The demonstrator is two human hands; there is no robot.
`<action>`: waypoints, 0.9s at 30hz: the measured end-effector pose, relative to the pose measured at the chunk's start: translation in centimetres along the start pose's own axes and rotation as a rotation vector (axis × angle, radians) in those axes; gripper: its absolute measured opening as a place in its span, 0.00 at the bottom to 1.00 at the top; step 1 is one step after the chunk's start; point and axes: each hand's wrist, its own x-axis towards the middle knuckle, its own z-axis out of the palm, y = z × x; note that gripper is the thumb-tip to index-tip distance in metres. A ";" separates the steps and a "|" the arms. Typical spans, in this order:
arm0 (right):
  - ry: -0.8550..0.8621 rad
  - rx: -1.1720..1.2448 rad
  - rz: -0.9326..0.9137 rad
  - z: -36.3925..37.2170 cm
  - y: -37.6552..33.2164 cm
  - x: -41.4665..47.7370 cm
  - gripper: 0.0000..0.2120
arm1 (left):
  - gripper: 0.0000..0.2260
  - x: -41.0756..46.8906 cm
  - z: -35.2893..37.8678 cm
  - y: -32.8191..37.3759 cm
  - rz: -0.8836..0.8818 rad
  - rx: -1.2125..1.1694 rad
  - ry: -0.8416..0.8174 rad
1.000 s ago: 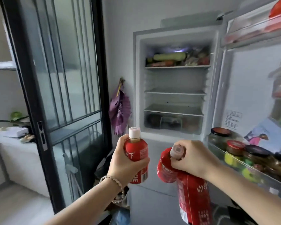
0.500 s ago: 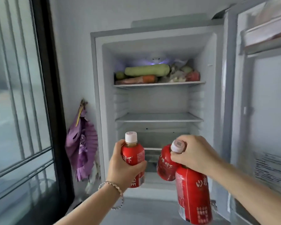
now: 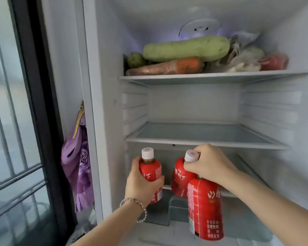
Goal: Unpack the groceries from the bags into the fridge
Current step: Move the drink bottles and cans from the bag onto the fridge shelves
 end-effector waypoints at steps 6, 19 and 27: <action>0.000 -0.011 0.020 1.3 -1.2 1.9 0.11 | 0.33 5.2 0.4 -2.1 0.002 0.069 -0.094; -0.001 -0.045 -0.041 1.8 -1.7 3.0 0.08 | 0.25 1.3 1.8 -0.8 0.191 -0.043 -0.524; -0.014 0.004 -0.063 1.6 -1.0 2.9 0.06 | 0.33 3.8 3.3 -1.7 0.229 -0.039 -0.551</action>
